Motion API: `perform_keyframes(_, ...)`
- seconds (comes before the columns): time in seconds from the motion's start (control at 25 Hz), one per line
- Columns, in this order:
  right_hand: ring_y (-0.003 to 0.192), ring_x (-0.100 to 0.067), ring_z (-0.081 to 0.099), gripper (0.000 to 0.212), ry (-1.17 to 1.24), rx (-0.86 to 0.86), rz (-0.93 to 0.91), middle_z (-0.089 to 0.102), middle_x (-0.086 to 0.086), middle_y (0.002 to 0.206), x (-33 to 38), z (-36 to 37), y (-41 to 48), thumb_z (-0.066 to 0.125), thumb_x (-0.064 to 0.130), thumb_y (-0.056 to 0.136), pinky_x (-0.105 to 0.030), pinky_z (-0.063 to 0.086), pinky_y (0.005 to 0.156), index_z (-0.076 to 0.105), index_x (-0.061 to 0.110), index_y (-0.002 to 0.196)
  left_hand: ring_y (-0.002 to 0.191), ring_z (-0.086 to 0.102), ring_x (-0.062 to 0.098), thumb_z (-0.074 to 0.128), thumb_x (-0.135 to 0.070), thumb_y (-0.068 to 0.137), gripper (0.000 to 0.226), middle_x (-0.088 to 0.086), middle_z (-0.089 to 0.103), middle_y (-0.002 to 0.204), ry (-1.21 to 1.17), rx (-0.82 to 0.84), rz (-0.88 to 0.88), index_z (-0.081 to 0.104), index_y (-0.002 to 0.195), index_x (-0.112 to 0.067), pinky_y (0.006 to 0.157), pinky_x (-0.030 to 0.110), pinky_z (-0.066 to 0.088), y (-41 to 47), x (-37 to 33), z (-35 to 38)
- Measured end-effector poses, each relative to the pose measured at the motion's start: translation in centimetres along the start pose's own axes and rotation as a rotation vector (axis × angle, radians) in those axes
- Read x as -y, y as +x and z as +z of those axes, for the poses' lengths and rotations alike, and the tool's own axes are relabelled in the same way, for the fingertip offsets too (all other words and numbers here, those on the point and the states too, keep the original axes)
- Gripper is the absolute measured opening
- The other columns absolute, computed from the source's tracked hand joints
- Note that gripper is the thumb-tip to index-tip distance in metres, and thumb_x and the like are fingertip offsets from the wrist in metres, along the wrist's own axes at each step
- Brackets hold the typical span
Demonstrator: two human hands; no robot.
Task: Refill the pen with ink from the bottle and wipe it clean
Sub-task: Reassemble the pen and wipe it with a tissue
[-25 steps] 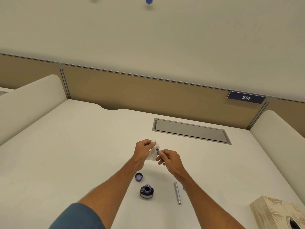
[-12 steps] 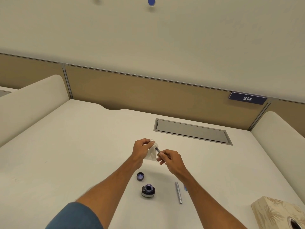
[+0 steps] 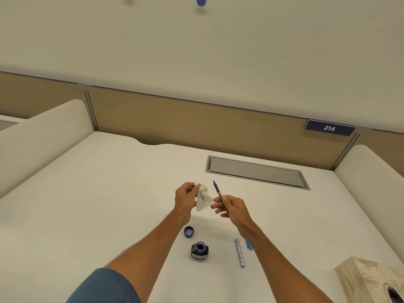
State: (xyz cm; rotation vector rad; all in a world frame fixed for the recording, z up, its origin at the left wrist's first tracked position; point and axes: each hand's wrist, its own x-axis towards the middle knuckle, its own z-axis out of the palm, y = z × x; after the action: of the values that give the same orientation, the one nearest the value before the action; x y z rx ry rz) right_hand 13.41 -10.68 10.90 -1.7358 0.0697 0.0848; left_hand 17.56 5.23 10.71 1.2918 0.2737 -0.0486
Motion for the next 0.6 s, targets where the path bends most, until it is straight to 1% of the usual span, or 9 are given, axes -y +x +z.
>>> perform_keyframes(0.2,0.065,-0.011,0.061,0.034,-0.108,0.07,0.02,0.074,-0.002,0.078,0.3,0.2,0.2,0.038,0.022,0.103,-0.022,0.046,0.062,0.068,0.007,0.098,0.084,0.067,0.022,0.058,-0.015,0.095,0.017,0.011,0.068,0.096,-0.082,0.12,-0.002,0.06,0.11,-0.006,0.065,0.031,0.058,-0.7,-0.6,0.3)
perform_keyframes(0.24,0.064,-0.011,0.06,0.035,-0.121,0.081,0.025,0.073,-0.003,0.077,0.3,0.3,0.2,0.037,0.022,0.103,-0.022,0.045,0.062,0.067,0.006,0.098,0.084,0.068,0.022,0.057,-0.014,0.095,0.018,0.011,0.069,0.098,-0.104,0.154,-0.009,0.06,0.111,-0.006,0.065,0.03,0.058,-0.8,-0.7,0.2)
perform_keyframes(0.32,0.062,-0.011,0.058,0.036,-0.117,0.097,0.039,0.072,-0.004,0.075,0.3,0.4,0.2,0.036,0.022,0.104,-0.023,0.044,0.061,0.067,0.003,0.099,0.083,0.069,0.021,0.057,-0.013,0.095,0.019,0.011,0.07,0.1,-0.139,0.218,-0.035,0.061,0.113,-0.007,0.069,0.03,0.058,-0.7,-0.8,0.2)
perform_keyframes(0.44,0.06,-0.01,0.056,0.037,-0.102,0.135,0.074,0.069,-0.004,0.072,0.4,0.3,0.2,0.034,0.021,0.104,-0.024,0.044,0.063,0.066,0.001,0.1,0.082,0.069,0.021,0.06,-0.011,0.093,0.015,0.01,0.072,0.097,-0.176,0.306,-0.077,0.063,0.108,-0.01,0.076,0.033,0.058,-0.7,-1.1,0.0)
perform_keyframes(0.52,0.06,-0.01,0.056,0.038,-0.097,0.171,0.103,0.068,-0.005,0.072,0.5,0.3,0.1,0.034,0.022,0.104,-0.025,0.045,0.065,0.066,0.001,0.1,0.08,0.069,0.022,0.063,-0.01,0.092,0.013,0.011,0.072,0.095,-0.156,0.331,-0.074,0.06,0.104,-0.01,0.073,0.032,0.057,-0.9,-1.3,0.0)
perform_keyframes(0.6,0.06,-0.01,0.057,0.038,-0.108,0.198,0.126,0.069,-0.005,0.073,0.4,0.3,0.1,0.036,0.023,0.104,-0.025,0.046,0.066,0.067,0.002,0.099,0.074,0.07,0.02,0.064,-0.005,0.09,0.013,0.013,0.071,0.093,-0.128,0.322,-0.057,0.055,0.099,-0.008,0.064,0.028,0.057,-1.0,-1.4,-0.1)
